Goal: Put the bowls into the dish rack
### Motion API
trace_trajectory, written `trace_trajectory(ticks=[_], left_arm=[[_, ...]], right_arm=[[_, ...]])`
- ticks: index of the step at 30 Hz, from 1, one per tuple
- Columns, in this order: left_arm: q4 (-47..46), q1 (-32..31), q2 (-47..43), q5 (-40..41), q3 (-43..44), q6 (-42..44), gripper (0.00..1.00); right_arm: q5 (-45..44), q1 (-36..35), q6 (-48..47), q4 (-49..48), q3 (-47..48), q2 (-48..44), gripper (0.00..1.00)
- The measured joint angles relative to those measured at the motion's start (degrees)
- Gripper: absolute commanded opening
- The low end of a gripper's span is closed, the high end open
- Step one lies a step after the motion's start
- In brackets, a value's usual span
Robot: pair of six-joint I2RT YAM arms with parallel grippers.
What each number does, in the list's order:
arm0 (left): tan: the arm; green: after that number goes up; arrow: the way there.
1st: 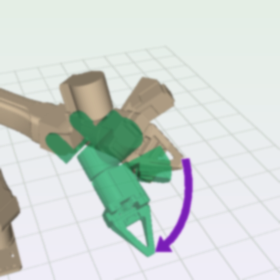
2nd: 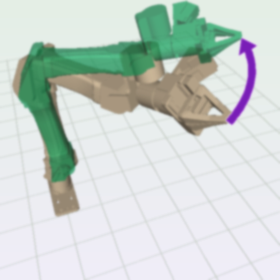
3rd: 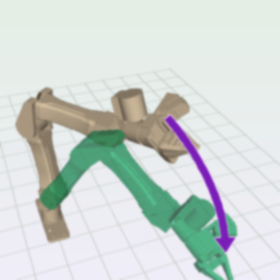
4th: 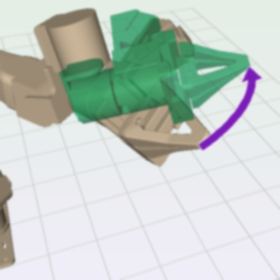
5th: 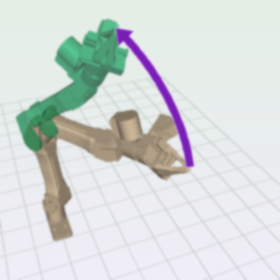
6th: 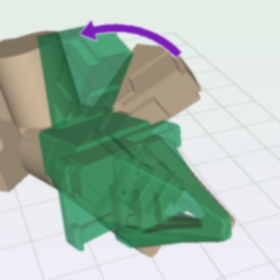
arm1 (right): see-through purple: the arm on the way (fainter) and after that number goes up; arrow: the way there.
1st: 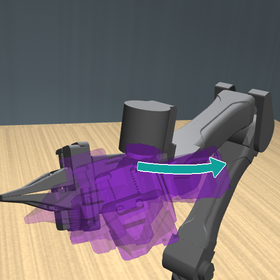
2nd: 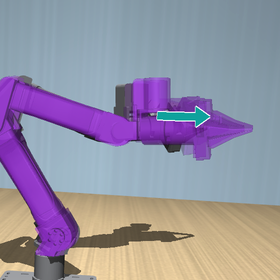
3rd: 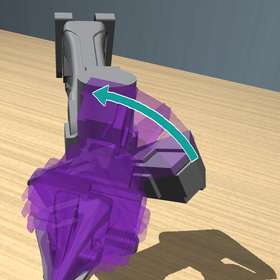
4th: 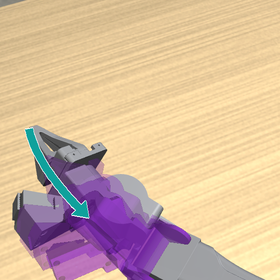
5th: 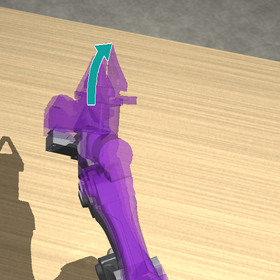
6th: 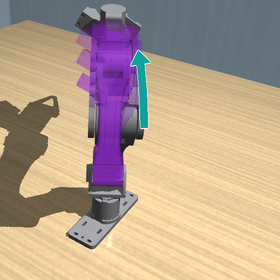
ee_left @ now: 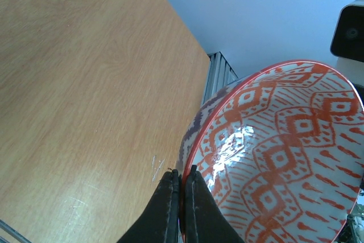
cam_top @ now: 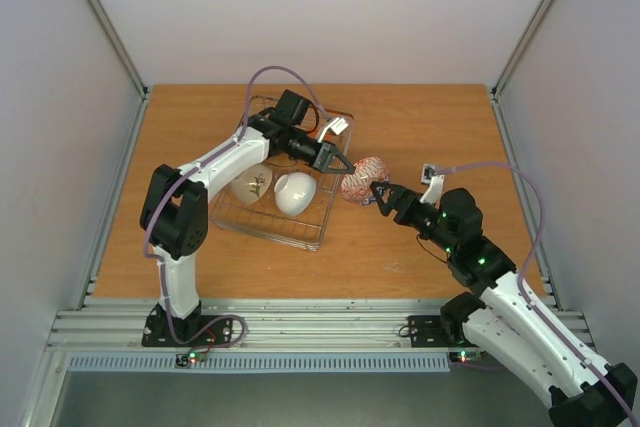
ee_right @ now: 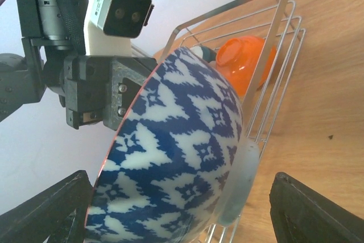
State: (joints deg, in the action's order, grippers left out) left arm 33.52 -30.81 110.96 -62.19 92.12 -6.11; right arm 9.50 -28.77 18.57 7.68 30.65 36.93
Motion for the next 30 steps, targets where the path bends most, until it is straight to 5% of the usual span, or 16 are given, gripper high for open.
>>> trace_trajectory(ticks=[9,15,18,21,24,28,30], left_arm=[[-1.1,0.1,0.0,-0.2,-0.2,-0.8,0.01],[-1.4,0.4,-0.2,-0.7,-0.4,-1.0,0.0],[-2.3,0.6,-0.2,-0.7,-0.4,-0.8,0.01],[-2.7,0.6,-0.3,-1.0,-0.4,-0.7,0.0],[-2.9,0.6,-0.4,-1.0,-0.4,-0.8,0.02],[-3.0,0.6,-0.5,-1.1,-0.7,-0.9,0.14],[-3.1,0.6,-0.5,-1.4,-0.8,-1.5,0.42]], right_arm=[[4.2,0.0,3.9,-5.9,-2.3,2.4,0.82],[5.5,0.0,6.0,-7.3,-2.5,3.0,0.7],[5.3,0.0,7.2,-7.4,-2.6,3.0,0.46],[5.3,0.2,7.6,-7.7,-2.8,3.0,0.07],[5.4,0.2,7.5,-8.0,-2.8,3.0,0.01],[5.4,0.2,6.9,-8.1,-2.8,3.3,0.01],[5.6,0.2,6.0,-7.8,-2.7,3.3,0.01]])
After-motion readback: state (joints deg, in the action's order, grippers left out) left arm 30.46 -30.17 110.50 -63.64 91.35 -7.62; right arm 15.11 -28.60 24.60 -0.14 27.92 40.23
